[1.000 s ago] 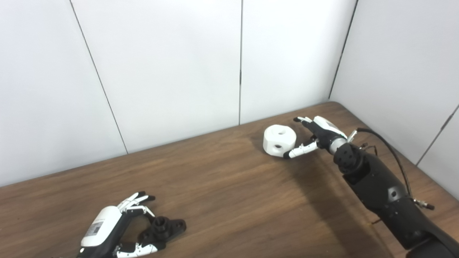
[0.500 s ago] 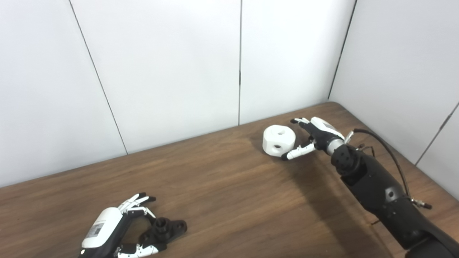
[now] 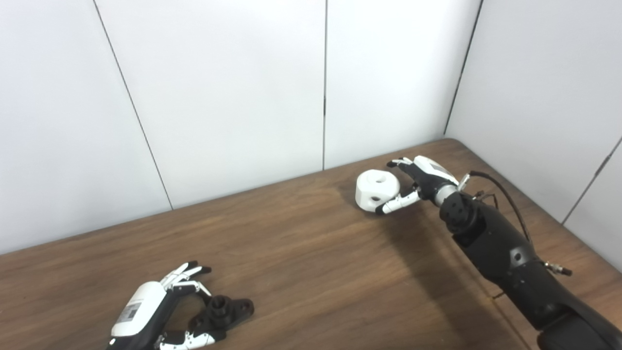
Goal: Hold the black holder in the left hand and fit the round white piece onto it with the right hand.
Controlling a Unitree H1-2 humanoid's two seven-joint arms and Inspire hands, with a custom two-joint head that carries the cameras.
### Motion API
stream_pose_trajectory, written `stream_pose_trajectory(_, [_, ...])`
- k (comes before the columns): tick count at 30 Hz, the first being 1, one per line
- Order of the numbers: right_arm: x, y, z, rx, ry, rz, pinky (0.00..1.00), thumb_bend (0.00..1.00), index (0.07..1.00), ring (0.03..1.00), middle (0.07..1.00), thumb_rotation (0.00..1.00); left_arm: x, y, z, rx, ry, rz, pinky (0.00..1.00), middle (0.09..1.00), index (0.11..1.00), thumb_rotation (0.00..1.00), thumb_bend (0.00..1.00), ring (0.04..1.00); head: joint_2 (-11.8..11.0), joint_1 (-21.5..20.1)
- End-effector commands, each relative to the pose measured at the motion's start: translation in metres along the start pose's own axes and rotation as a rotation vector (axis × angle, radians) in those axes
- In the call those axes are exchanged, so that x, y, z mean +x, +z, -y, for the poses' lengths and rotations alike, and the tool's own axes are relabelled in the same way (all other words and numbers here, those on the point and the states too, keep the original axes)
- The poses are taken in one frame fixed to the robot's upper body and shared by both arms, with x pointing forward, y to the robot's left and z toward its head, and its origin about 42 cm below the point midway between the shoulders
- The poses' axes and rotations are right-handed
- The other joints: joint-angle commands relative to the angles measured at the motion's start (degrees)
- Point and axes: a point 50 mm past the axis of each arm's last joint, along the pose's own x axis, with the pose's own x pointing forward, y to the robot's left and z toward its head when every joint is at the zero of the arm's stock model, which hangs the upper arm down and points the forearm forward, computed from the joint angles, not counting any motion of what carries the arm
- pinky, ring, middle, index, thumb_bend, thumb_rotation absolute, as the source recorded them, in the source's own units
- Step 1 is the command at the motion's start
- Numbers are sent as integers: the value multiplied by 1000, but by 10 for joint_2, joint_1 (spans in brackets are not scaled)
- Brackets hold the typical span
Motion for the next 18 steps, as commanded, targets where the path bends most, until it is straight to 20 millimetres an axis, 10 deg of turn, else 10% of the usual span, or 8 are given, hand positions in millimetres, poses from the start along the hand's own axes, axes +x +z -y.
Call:
stream_pose_trajectory(1, [6, 20, -8, 20, 30, 67, 758, 990, 883, 928, 980, 394, -43, -5, 81, -54, -285, -96, 917, 872, 485, 44, 520, 953, 1, -1])
stream_pose_trajectory(18, [20, 28, -36, 11, -11, 43, 808, 890, 672, 869, 904, 275, -43, -5, 80, -54, -284, -98, 930, 879, 485, 45, 520, 960, 10, 12])
